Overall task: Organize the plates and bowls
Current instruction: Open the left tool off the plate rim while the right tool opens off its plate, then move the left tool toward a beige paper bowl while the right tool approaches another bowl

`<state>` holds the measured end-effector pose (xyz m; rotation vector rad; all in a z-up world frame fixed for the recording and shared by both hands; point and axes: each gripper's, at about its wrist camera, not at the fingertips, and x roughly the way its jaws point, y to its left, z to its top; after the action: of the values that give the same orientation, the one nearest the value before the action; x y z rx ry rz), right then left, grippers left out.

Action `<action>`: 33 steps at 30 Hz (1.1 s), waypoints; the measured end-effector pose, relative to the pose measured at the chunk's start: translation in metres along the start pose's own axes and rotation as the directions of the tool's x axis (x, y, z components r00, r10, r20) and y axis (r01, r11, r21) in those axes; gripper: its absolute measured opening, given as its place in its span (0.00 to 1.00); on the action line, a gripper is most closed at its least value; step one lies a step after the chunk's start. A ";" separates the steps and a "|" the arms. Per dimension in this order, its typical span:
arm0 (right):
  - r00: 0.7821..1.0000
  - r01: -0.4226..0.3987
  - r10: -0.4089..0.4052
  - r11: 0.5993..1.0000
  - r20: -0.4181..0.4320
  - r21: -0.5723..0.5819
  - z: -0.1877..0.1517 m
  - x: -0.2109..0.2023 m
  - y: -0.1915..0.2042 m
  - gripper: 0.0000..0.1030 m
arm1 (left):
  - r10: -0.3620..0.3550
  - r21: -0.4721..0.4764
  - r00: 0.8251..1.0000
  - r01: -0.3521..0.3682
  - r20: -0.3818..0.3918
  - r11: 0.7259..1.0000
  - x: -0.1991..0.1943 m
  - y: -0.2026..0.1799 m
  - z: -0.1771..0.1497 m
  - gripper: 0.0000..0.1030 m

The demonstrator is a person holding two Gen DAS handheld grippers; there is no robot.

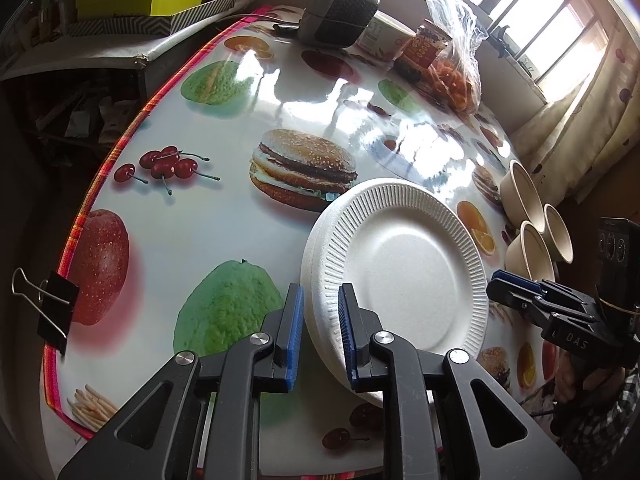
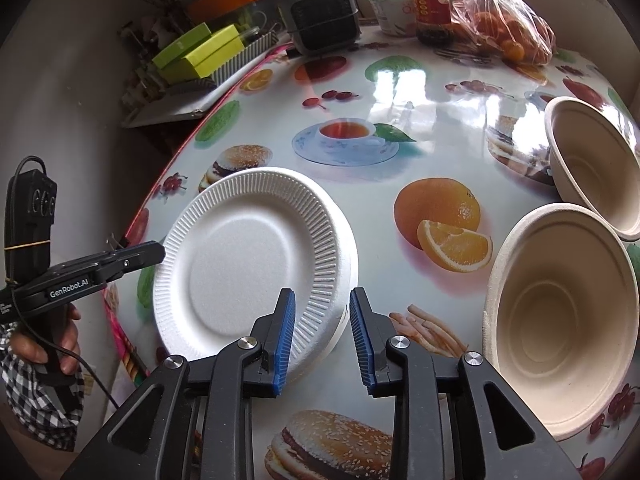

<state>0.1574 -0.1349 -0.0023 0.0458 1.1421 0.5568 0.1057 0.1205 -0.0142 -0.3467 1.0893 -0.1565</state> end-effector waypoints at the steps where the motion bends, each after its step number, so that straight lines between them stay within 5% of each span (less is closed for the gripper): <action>1: 1.000 0.004 -0.004 1.000 0.001 -0.001 0.000 0.000 0.002 0.28 | 0.004 0.001 1.000 -0.004 0.004 1.000 -0.001 0.000 0.000 0.23; 21: 0.999 0.031 -0.031 1.000 0.044 -0.002 0.000 -0.017 0.008 0.34 | 0.080 0.076 0.994 -0.086 0.078 0.993 -0.019 -0.023 0.009 0.32; 33: 0.994 0.067 -0.066 0.998 0.083 -0.009 -0.007 -0.014 0.016 0.48 | 0.153 0.130 0.977 -0.173 0.147 0.976 -0.022 -0.039 0.001 0.32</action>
<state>0.1403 -0.1289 0.0117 0.0209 1.0562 0.4981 0.0981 0.0903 0.0183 -0.1363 0.9612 -0.0624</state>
